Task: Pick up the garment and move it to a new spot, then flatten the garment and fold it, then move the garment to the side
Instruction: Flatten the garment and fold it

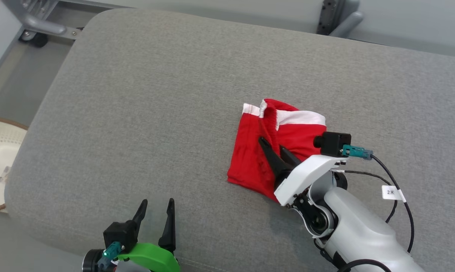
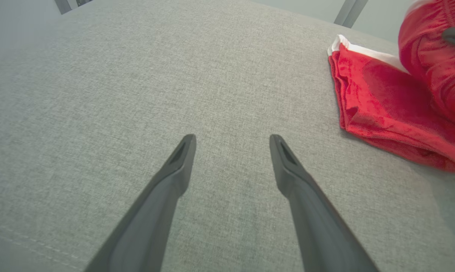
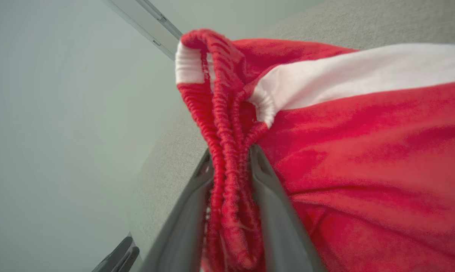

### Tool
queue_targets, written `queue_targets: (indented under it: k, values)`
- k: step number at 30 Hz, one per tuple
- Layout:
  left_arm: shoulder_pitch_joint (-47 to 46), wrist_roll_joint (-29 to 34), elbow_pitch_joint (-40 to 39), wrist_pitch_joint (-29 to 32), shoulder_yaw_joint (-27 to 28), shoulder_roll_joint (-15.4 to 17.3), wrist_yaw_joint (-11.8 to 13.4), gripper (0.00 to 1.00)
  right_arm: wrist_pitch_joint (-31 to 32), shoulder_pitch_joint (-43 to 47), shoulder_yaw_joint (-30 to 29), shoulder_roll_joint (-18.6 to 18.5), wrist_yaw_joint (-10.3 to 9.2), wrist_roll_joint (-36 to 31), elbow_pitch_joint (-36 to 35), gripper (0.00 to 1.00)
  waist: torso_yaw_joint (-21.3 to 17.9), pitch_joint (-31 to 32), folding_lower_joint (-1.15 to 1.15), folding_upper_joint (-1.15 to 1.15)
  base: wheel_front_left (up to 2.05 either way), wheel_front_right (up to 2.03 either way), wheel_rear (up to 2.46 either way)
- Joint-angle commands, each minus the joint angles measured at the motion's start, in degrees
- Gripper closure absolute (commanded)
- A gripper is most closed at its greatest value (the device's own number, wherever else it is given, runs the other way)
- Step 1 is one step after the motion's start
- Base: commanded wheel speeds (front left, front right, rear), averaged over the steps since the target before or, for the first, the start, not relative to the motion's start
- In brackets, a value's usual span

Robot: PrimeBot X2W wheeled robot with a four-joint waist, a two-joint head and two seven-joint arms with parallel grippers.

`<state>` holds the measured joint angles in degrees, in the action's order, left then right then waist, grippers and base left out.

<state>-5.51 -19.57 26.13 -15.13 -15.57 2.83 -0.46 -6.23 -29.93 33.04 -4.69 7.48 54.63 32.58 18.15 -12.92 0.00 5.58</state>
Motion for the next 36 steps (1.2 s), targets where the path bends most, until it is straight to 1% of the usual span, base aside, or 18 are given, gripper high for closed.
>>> queue_targets:
  k: [1, 4, 6, 9, 12, 13, 16, 20, 24, 26, 32, 35, 36]
  values:
    - [0.1, -0.4, -0.1, 0.0, 0.0, 0.2, 0.4, 0.00, -1.5, -1.1, 0.4, 0.3, 0.00, -0.9, 1.3, 0.00, 4.8, -0.1, 0.00, 0.01, 0.00, 0.00, 0.00]
    - [0.7, -0.4, -0.2, 0.0, 0.3, 0.1, 0.6, 0.00, -4.8, -2.3, 1.1, 1.0, 0.00, -0.2, 3.9, 0.00, 5.3, 0.0, 0.00, 0.01, 0.00, 0.00, 0.00]
    - [1.1, -0.1, -0.3, 0.0, 1.2, 0.2, 0.9, 0.00, -6.3, -3.0, 2.2, 1.3, 0.00, -0.2, 4.4, 0.00, 4.5, 0.2, 0.00, 0.01, 0.00, 0.00, 0.00]
    - [1.4, 0.7, -0.9, 0.0, 2.7, 0.1, 1.1, 0.00, -8.0, -3.2, 2.9, 0.4, 0.00, -2.2, 5.5, 0.00, 2.1, 0.7, 0.00, 0.01, 0.00, 0.00, 0.00]
    - [1.4, 1.3, -1.2, 0.0, 4.3, 0.2, 1.0, 0.00, -8.8, -2.0, 1.1, -0.6, -0.01, -4.5, 7.5, 0.00, -1.0, 1.2, 0.00, 0.01, 0.00, 0.00, 0.00]
    - [1.3, 1.5, -1.2, 0.0, 4.6, 0.1, 0.8, 0.00, -8.9, -1.4, -0.6, -0.8, -0.01, -5.1, 7.7, 0.00, -1.9, 1.3, 0.00, 0.01, 0.00, 0.00, 0.00]
    - [0.7, 2.1, -1.7, 0.0, 5.9, 0.2, 0.7, 0.00, -8.9, 1.0, -5.7, -1.9, 0.00, -10.0, 6.9, 0.00, -5.0, 1.7, 0.00, 0.01, 0.00, 0.00, 0.00]
    - [0.4, 3.0, -2.5, 0.0, 7.1, 0.2, 0.6, 0.00, -8.8, 5.4, -13.4, -3.2, 0.00, -20.5, 2.3, 0.00, -8.5, 2.3, 0.00, 0.01, 0.00, 0.00, 0.00]
    - [0.8, 3.6, -2.6, 0.0, 8.1, 0.2, 0.4, 0.00, -8.8, 11.4, -20.5, -2.0, 0.00, -30.1, -2.8, 0.00, -11.4, 3.1, 0.00, 0.01, 0.00, 0.00, 0.00]
    - [1.2, 3.8, -2.8, 0.0, 8.7, 0.2, 0.4, 0.00, -8.8, 13.7, -23.5, -1.4, 0.00, -33.2, -4.7, 0.00, -12.6, 3.6, 0.00, 0.01, 0.00, 0.00, 0.00]
    - [2.7, 4.9, -3.1, 0.0, 10.9, 0.2, 0.1, 0.00, -8.8, 18.4, -28.6, 0.3, -0.01, -40.4, -9.8, 0.00, -15.7, 5.5, 0.00, 0.01, 0.00, 0.00, 0.00]
    - [3.5, 5.7, -4.0, 0.0, 12.5, 0.2, 0.1, 0.00, -8.8, 20.2, -29.7, 1.1, -0.01, -43.0, -12.9, 0.00, -17.1, 6.3, 0.00, 0.01, 0.00, 0.00, 0.00]
    - [3.5, 5.7, -4.0, 0.0, 12.5, 0.2, 0.1, 0.00, -8.8, 20.2, -29.7, 1.1, -0.01, -43.0, -12.9, 0.00, -17.1, 6.3, 0.00, 0.01, 0.00, 0.00, 0.00]
